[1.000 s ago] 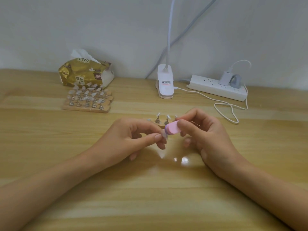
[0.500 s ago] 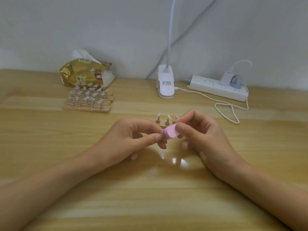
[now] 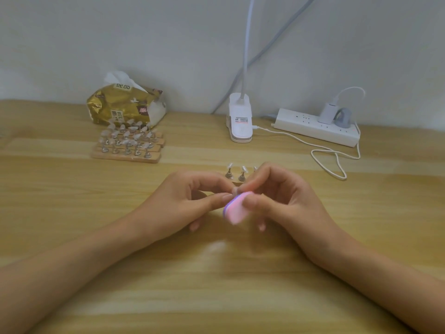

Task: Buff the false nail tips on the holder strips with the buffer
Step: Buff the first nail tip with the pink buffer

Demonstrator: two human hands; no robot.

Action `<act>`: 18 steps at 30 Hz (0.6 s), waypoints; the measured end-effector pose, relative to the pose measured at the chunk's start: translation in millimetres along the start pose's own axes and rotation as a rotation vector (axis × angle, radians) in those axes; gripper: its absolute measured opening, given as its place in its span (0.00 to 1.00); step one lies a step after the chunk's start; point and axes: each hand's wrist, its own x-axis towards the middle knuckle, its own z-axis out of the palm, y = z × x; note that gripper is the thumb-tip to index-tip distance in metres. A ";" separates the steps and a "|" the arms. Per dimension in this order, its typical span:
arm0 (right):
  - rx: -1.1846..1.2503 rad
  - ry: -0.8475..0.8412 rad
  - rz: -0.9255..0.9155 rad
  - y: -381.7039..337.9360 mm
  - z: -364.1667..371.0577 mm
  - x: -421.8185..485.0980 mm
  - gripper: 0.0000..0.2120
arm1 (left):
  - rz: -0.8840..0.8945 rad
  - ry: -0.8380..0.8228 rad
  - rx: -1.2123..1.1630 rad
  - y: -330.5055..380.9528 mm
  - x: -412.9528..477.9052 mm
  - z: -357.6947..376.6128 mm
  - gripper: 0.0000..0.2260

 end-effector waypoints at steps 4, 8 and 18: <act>0.055 0.091 0.034 1.4 -2.4 0.2 0.05 | 0.010 -0.008 -0.010 -0.5 0.4 0.4 0.06; -0.003 0.003 0.006 0.2 0.9 -0.2 0.07 | 0.012 0.012 -0.003 -1.2 0.0 -0.1 0.04; 0.043 0.102 0.023 1.9 -1.2 -0.5 0.06 | 0.011 0.022 0.033 1.8 -0.8 -0.9 0.04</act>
